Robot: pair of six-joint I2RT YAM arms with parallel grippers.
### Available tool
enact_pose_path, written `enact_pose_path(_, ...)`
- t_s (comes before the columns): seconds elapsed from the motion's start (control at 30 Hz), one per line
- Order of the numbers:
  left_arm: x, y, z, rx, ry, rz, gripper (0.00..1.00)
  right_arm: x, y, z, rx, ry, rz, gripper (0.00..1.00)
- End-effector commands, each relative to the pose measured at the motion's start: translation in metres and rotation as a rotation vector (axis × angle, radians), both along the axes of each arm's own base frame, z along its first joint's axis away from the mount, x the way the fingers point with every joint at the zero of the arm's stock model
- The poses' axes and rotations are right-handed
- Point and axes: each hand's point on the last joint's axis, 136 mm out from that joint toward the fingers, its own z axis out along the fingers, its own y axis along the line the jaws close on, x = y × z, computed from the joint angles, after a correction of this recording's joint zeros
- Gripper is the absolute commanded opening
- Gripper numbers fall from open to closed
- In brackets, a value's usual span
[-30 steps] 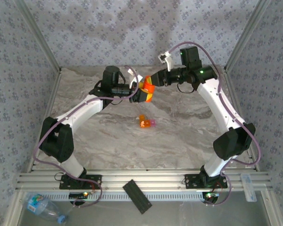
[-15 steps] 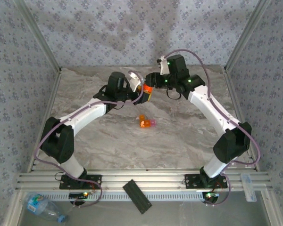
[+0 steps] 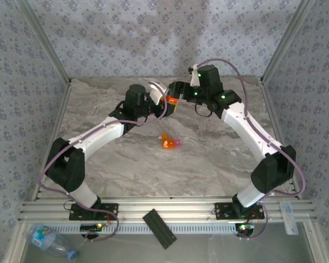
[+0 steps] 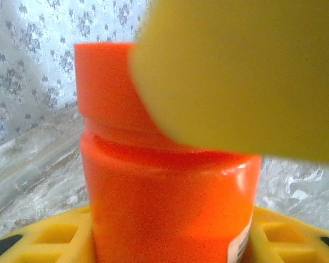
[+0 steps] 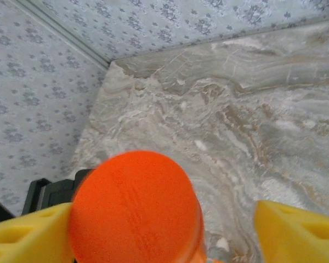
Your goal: Sort the pills into containers
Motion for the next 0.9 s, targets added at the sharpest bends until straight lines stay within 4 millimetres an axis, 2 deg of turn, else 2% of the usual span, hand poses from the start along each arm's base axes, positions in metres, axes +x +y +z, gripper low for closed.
enact_pose_path(0.0,0.003,0.006,0.046,-0.1,-0.093,-0.001,0.0,-0.024,-0.017,0.038,0.073,-0.067,0.076,0.94)
enact_pose_path(0.13,0.003,0.013,0.049,-0.119,-0.082,-0.045,0.0,-0.038,-0.036,0.063,0.118,-0.145,0.161,0.98)
enact_pose_path(0.23,-0.008,0.012,0.053,-0.147,-0.058,-0.15,0.0,-0.044,-0.04,0.071,0.112,-0.173,0.263,0.97)
enact_pose_path(0.37,-0.026,0.01,0.06,-0.17,-0.021,-0.283,0.0,-0.045,-0.036,0.078,0.064,-0.234,0.362,0.97)
enact_pose_path(0.53,-0.045,0.004,0.059,-0.159,0.041,-0.412,0.0,-0.039,-0.025,0.086,0.062,-0.267,0.441,0.97)
enact_pose_path(0.63,-0.049,0.002,0.057,-0.158,0.068,-0.446,0.0,-0.035,-0.015,0.086,0.052,-0.266,0.468,0.96)
enact_pose_path(0.87,-0.051,-0.001,0.055,-0.156,0.085,-0.468,0.0,-0.034,0.004,0.065,0.004,-0.205,0.511,0.93)
